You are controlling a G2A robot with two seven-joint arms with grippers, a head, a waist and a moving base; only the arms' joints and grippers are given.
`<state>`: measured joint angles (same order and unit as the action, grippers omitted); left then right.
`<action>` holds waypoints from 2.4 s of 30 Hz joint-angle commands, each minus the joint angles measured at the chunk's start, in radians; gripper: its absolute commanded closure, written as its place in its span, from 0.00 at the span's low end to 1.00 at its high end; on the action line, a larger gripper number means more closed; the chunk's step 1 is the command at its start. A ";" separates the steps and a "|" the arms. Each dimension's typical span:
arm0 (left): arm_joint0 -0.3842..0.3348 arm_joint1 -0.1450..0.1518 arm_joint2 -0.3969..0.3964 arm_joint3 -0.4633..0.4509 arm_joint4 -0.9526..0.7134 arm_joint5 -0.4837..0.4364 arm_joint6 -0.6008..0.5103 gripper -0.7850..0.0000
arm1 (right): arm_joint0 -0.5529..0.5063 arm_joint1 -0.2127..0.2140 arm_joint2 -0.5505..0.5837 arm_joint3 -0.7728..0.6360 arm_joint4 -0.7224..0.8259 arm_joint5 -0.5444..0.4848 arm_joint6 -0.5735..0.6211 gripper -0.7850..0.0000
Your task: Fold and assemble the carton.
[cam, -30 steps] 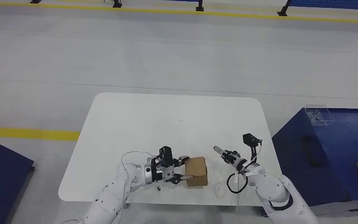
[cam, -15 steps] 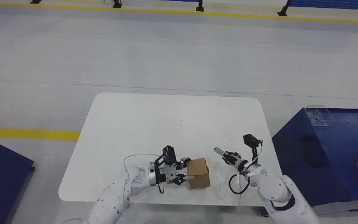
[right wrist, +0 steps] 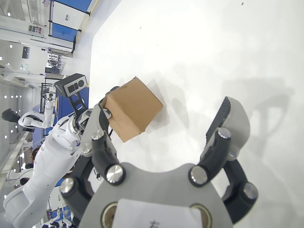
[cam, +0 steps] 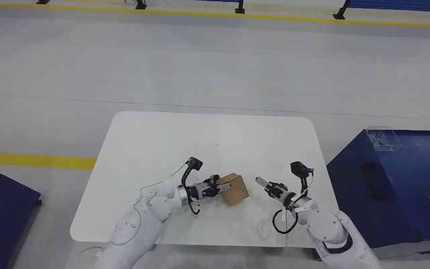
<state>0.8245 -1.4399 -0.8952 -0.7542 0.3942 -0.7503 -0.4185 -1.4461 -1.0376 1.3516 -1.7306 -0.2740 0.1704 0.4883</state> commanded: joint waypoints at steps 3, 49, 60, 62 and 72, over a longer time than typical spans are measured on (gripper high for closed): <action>0.011 0.018 -0.036 -0.022 0.058 0.010 0.064 0.00 | 0.000 0.000 0.000 0.000 0.000 0.000 0.000 0.00; 0.086 0.013 0.059 -0.303 0.727 0.259 0.427 1.00 | 0.000 0.000 0.000 0.000 0.000 0.000 0.000 0.00; 0.089 0.007 0.051 -0.307 0.723 0.264 0.445 1.00 | 0.000 0.000 0.000 0.000 0.000 0.000 0.000 0.00; 0.094 0.010 0.048 -0.306 0.731 0.259 0.435 1.00 | 0.000 0.000 0.000 0.000 0.000 0.000 0.000 0.00; 0.087 0.007 0.036 -0.302 0.725 0.241 0.457 1.00 | 0.000 0.000 0.000 0.000 0.000 0.000 0.000 0.00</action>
<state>0.9059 -1.4352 -0.8550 -1.0482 1.1107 -0.5057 0.0242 -1.4462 -1.0375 1.3519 -1.7307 -0.2739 0.1700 0.4882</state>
